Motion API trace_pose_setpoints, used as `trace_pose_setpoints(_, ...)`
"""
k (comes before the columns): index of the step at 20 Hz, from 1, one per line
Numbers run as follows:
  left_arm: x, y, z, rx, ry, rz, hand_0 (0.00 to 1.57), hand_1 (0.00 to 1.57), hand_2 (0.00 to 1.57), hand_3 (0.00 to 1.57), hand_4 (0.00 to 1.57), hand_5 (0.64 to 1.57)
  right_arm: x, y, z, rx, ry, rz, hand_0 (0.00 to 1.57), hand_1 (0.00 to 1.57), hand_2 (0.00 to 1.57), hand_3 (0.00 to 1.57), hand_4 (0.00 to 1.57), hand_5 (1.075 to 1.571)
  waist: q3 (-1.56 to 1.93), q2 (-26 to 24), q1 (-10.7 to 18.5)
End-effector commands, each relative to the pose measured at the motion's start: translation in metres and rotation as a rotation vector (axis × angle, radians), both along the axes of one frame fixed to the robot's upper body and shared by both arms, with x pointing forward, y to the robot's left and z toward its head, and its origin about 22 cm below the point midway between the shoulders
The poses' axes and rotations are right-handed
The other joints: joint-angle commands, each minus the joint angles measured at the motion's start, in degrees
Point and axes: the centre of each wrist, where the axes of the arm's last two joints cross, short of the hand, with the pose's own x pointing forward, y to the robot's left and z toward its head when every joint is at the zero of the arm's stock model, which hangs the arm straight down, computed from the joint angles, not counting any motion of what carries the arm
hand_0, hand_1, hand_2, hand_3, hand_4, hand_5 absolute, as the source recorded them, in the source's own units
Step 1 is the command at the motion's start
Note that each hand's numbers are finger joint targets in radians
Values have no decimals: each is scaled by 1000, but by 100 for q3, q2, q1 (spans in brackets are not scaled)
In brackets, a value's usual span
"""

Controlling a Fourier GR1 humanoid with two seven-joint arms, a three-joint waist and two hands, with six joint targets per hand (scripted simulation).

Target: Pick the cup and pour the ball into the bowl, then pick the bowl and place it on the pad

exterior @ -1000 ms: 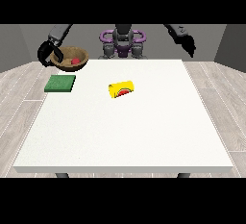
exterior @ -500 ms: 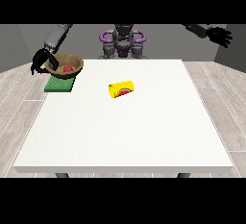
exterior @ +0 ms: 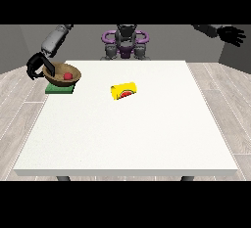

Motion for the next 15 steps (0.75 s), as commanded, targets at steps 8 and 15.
trace_pose_setpoints(8, 7, -21, 1, 26, 50, -62, 0, 0, 0, 0, 1078, 1567, 1, -12, 5, 56, 47, 45, 0, 0, 0, 119, 0, 1369, 4, -345, -77)
trace_pose_setpoints(15, 12, -70, -66, -27, 353, -40, 0, 0, 0, 0, 902, 1559, 50, 56, 26, 104, 105, 283, 0, 0, 0, 0, 476, 1434, -17, -2223, -497)
